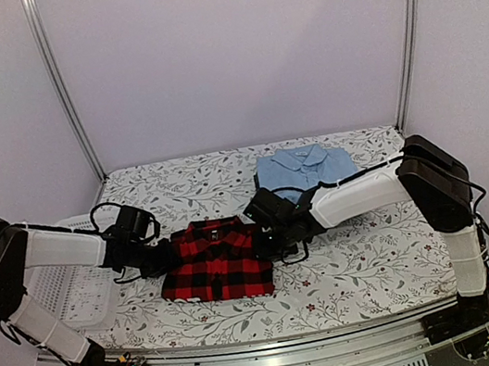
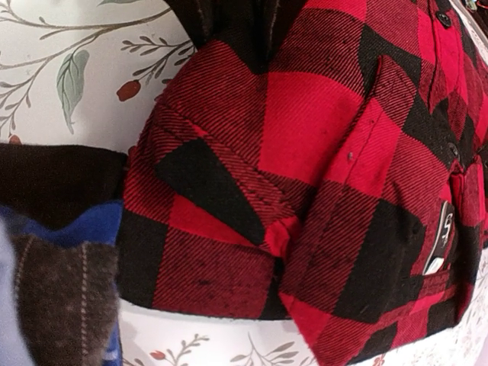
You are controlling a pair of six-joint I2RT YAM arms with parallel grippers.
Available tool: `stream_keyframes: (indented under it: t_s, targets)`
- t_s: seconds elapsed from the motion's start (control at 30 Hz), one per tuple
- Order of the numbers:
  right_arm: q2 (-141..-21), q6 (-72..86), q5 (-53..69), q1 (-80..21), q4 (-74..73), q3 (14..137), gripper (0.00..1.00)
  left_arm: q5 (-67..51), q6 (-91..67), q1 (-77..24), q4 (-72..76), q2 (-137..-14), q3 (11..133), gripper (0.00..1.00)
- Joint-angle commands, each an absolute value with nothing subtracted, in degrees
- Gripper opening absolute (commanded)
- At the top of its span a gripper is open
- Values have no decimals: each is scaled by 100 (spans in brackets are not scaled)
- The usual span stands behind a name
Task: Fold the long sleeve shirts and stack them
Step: Pick up the square-folded shirt from the center of the board.
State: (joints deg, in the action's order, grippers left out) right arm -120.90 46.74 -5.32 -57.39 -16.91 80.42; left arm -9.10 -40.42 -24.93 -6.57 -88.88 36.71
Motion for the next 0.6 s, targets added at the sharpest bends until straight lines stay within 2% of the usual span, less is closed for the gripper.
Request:
stream_keyframes:
  t_s: [0.0, 0.13, 0.57]
  targets:
    - [-12318, 4650, -428, -5802, -1995, 8116, 13, -866, -4089, -2602, -990, -9154, 3587, 15]
    - [-12238, 4443, -473, -5856, -1956, 8210, 0, -908, -4055, -2617, -1068, -9062, 3633, 1]
    - [-11991, 3905, -408, -5927, -2330, 9127, 0, -747, -3850, -2635, -2091, -8150, 4089, 0]
